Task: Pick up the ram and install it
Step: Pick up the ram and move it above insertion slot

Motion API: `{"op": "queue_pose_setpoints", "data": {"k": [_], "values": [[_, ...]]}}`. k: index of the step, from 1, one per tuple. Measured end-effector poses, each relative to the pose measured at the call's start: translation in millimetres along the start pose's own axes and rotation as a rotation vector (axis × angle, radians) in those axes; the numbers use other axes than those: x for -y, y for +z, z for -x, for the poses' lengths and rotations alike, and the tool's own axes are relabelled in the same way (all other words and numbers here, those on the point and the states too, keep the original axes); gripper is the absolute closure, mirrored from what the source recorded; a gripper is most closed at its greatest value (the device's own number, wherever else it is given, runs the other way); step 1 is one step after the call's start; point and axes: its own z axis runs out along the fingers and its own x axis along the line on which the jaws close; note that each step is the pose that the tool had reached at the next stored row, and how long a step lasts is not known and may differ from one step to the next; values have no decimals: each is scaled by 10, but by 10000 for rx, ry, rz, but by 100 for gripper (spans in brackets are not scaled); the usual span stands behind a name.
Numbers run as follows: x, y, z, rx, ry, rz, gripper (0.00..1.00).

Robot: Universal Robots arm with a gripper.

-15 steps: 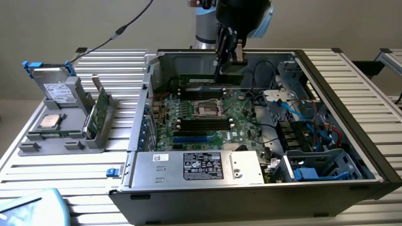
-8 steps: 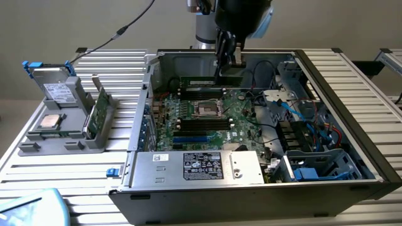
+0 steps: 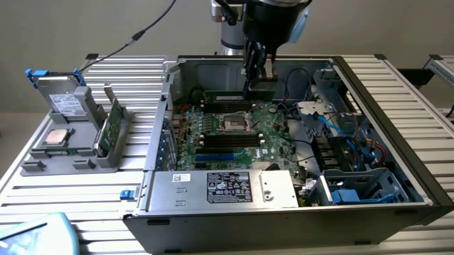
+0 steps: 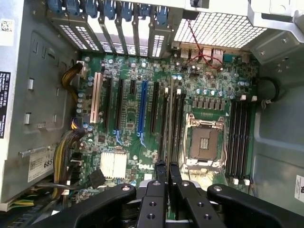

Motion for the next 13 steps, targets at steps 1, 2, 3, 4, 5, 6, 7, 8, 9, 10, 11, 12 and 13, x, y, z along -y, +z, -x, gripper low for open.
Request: {"op": "queue_pose_setpoints", "data": {"k": [1,2,3,4,5,6,7,8,9,10,11,12,13], "values": [[2,13,-1,-4,-1,-26,87],[4,30,-2,-5,-3,-36,87],[5,48,-3,-5,0,-37,87],[7,67,-3,-4,13,-38,87],[8,85,-4,-2,27,-39,87],[10,102,-4,-1,43,-40,87],[11,120,-5,3,81,-42,87],[13,138,-6,8,151,-45,87],[15,156,-7,18,250,-50,87],[16,174,-8,27,354,-56,87],[18,193,-9,37,463,-61,87],[20,210,-10,45,567,-66,87],[21,230,-11,56,671,-71,87]]}}
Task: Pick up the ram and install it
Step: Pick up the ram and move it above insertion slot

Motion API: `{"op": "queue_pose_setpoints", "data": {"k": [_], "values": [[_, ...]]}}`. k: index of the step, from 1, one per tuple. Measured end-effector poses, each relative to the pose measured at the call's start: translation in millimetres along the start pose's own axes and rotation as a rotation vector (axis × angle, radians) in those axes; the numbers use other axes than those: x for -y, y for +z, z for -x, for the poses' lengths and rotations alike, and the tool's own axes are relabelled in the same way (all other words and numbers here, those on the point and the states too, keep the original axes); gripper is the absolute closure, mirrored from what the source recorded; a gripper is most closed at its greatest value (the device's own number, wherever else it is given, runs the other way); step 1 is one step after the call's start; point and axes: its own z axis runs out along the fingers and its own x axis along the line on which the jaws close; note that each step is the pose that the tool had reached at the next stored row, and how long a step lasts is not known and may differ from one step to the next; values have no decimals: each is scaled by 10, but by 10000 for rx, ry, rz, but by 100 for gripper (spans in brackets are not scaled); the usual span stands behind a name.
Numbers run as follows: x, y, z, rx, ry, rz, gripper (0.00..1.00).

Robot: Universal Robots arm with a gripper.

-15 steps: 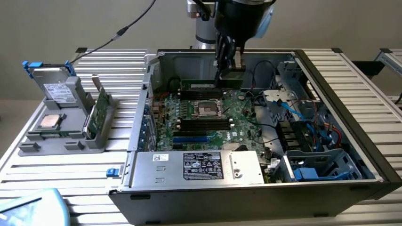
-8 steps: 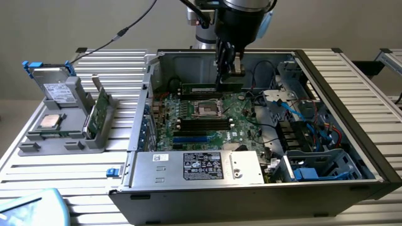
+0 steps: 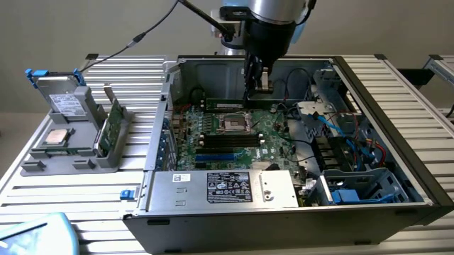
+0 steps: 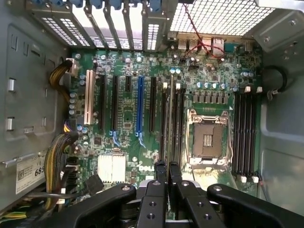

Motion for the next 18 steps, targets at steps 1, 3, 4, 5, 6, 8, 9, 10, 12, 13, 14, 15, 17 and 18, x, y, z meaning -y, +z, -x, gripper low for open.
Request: {"op": "queue_pose_setpoints", "data": {"k": [1,3,4,5,6,8,9,10,12,13,14,15,17,18], "values": [[2,18,-1,8,81,-5,87],[5,54,-2,13,141,-7,87],[6,71,-3,13,152,-8,87],[8,92,-4,14,161,-9,87],[10,109,-4,15,162,-9,87],[13,145,-4,14,164,-9,87],[14,163,-3,14,164,-8,87],[16,181,-3,12,164,-8,87],[19,218,-1,7,164,-9,87],[20,234,2,-1,166,-13,87],[22,249,5,-14,166,-17,87],[23,262,9,-34,167,-23,87],[24,288,18,-68,165,-47,87],[23,300,24,-86,163,-57,87]]}}
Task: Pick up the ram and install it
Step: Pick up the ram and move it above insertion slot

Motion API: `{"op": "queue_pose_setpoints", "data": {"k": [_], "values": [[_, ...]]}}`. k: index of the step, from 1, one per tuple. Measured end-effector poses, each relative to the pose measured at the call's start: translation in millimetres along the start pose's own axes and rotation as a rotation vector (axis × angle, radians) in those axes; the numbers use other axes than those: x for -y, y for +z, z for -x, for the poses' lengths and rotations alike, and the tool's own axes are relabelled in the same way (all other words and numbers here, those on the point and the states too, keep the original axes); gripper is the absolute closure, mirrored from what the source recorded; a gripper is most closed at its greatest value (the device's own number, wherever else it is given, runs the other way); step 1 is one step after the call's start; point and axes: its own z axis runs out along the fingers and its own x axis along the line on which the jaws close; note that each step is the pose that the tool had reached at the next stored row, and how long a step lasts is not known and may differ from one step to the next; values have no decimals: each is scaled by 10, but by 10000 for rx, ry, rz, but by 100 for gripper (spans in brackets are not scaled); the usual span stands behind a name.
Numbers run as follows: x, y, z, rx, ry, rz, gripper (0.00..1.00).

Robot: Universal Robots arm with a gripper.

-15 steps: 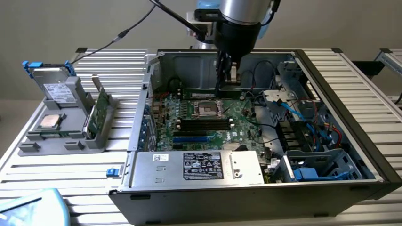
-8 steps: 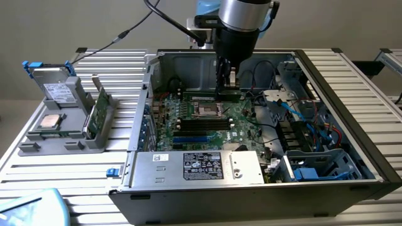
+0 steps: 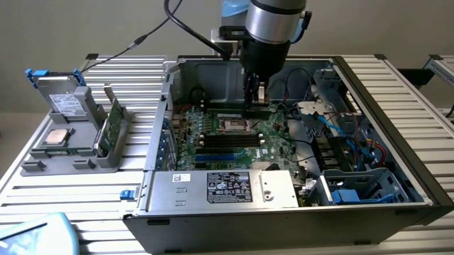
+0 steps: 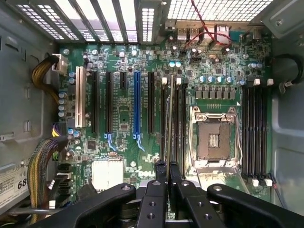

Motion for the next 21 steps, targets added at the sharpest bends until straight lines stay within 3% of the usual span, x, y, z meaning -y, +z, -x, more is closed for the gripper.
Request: {"op": "queue_pose_setpoints", "data": {"k": [3,9,15,17,21], "values": [[-10,35,25,-78,-46,-19,87],[-24,93,77,-308,-380,-11,87],[-51,147,91,-493,-668,1,87],[-61,169,99,-535,-743,-2,87],[-67,234,112,-553,-839,-36,87]]}}
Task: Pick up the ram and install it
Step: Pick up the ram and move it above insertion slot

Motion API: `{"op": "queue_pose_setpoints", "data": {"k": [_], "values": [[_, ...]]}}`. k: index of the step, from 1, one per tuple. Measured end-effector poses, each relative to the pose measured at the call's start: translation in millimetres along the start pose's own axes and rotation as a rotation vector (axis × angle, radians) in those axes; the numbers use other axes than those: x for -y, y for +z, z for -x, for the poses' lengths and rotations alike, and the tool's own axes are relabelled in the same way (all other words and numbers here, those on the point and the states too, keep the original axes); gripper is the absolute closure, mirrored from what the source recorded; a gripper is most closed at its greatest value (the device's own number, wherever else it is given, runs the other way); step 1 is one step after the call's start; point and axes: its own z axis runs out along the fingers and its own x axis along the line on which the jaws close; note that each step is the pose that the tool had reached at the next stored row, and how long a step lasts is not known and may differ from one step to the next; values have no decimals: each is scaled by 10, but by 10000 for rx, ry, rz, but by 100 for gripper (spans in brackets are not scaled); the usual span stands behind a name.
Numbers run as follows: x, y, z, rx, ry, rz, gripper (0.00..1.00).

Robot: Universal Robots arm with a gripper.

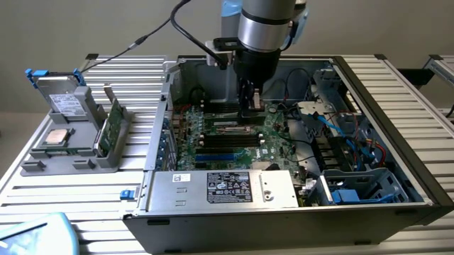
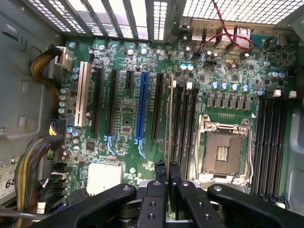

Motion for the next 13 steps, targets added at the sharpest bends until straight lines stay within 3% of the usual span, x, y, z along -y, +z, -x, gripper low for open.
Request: {"op": "queue_pose_setpoints", "data": {"k": [13], "values": [[2,237,4,-8,-24,-59,87]]}}
